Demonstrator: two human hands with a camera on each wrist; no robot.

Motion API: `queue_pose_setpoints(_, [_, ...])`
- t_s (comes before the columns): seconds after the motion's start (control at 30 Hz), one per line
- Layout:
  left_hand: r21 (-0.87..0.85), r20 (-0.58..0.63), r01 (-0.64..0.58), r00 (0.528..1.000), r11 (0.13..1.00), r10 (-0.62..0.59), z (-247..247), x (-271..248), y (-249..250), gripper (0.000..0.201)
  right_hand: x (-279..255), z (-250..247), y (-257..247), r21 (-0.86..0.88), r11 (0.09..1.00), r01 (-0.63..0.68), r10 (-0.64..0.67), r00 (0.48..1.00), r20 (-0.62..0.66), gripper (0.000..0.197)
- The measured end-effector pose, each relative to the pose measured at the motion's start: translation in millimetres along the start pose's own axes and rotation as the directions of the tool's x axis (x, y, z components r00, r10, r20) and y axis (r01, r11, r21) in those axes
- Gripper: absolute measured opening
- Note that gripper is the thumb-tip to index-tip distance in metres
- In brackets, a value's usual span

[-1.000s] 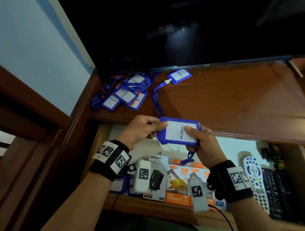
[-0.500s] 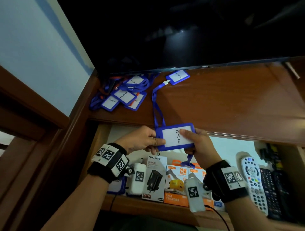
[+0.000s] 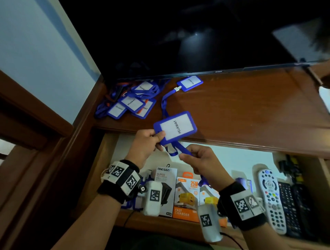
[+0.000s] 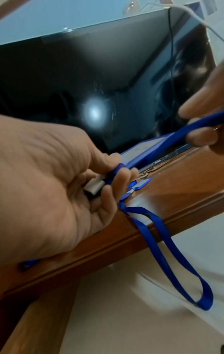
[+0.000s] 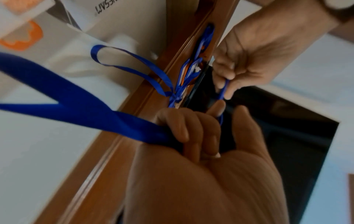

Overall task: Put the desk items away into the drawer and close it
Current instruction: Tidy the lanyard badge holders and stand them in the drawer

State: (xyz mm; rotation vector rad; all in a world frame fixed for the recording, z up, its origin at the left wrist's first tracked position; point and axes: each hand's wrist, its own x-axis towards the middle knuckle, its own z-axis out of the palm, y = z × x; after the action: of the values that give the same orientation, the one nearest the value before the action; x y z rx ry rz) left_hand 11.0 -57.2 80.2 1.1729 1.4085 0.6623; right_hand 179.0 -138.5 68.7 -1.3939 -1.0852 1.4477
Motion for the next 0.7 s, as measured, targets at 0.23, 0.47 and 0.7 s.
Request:
queue_pose_setpoints(0.23, [0.410,0.009,-0.085,0.996,0.908,0.089,28,-10,-17,0.023,-13,-11,-16,-0.330,0.931,0.159,-0.118,0.983,0.140,0.019])
queue_pose_setpoints(0.47, [0.590,0.276,-0.189,0.961,0.785,0.023,52,-24,-19,0.022,-13,-43,-9,-0.447,0.884,0.137,-0.111,0.990,0.083,0.020])
queue_pose_setpoints(0.7, [0.595,0.448,-0.246,0.892,0.765,-0.061,54,-31,-15,0.022,-13,-65,-3,-0.487,0.869,0.087,-0.056,0.995,0.077,0.022])
